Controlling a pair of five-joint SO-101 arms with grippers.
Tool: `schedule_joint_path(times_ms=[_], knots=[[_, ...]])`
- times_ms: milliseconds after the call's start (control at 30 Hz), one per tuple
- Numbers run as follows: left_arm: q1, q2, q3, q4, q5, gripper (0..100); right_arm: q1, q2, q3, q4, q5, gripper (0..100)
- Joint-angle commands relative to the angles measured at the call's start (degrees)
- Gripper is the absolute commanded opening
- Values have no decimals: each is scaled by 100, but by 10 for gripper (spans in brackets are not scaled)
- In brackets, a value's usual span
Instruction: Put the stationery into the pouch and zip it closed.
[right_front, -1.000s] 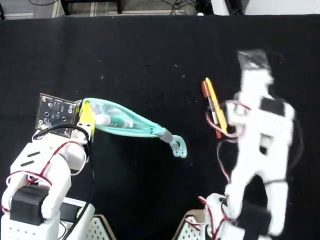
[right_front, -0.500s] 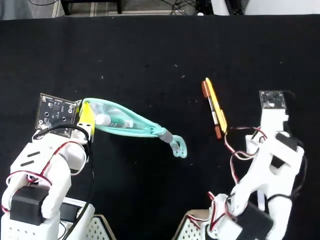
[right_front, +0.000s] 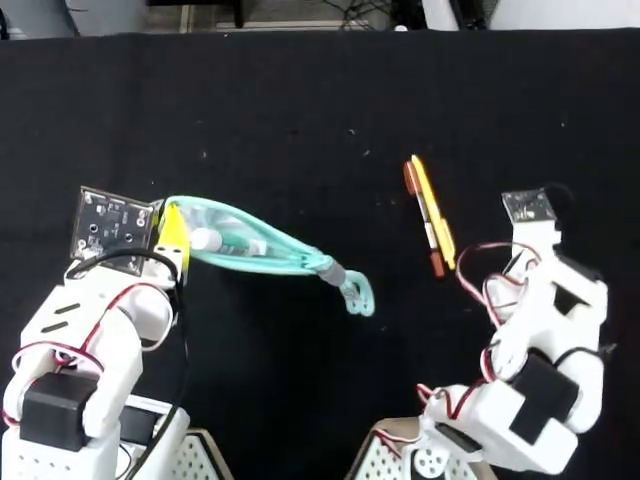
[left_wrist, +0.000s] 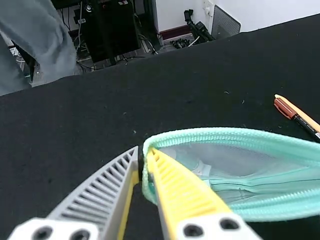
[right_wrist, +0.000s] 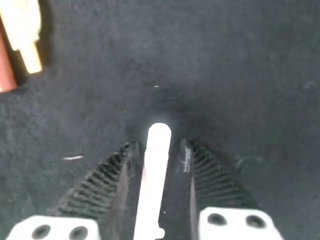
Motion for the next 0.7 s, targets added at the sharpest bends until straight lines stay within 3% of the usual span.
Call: schedule_joint_path(times_ms=[0,167,500,667], knots=[[57,202,936,97,-9,33,-62,40,-734,615,62,162],[57,202,936,97,-9,33,-185,259,-1305,1257,53,162],[57,202,936,97,-9,33,-193,875,-1358,1266,378,162],[57,202,936,97,-9,33,-193,848,-1393,1248,378,34]])
